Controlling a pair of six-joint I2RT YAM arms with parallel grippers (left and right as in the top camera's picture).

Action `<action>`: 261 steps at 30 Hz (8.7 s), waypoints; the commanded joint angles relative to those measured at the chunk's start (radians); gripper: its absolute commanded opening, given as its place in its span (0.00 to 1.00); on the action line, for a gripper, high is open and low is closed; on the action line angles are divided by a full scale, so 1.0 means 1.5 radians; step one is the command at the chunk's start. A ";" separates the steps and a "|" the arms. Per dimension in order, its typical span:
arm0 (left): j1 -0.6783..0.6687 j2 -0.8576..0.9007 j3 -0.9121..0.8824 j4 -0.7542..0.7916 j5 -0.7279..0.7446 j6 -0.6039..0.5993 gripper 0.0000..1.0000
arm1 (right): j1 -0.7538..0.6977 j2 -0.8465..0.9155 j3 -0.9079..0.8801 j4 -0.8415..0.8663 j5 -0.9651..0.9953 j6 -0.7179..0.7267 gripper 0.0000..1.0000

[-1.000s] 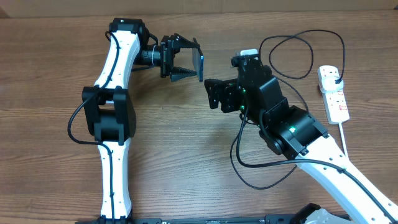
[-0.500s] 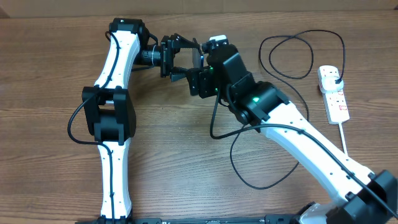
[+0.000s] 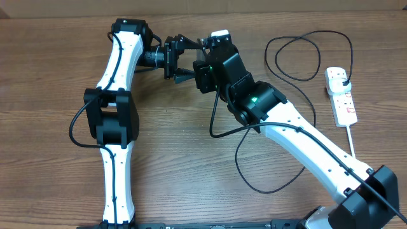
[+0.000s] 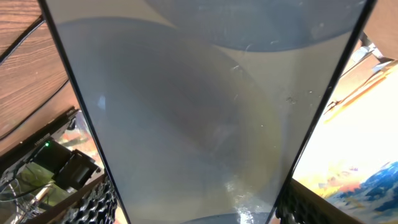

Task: Plug charger to phone and switch on socket

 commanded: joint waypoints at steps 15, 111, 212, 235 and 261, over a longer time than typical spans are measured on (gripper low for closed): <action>0.002 0.001 0.019 0.052 0.030 0.018 0.74 | 0.003 0.031 0.035 -0.030 -0.007 0.004 0.51; 0.001 0.001 0.019 0.162 0.030 -0.094 0.72 | 0.003 0.037 0.036 0.020 0.143 0.911 0.04; -0.022 -0.173 0.020 0.381 -0.715 0.170 0.04 | -0.302 0.139 0.020 -0.391 -0.244 0.251 0.89; -0.031 -0.185 0.018 0.345 -0.732 0.168 0.04 | -0.268 0.248 -0.052 -0.354 -0.171 0.333 0.47; -0.031 -0.185 0.018 0.341 -0.733 0.168 0.04 | -0.265 0.248 -0.052 -0.331 -0.186 0.335 0.16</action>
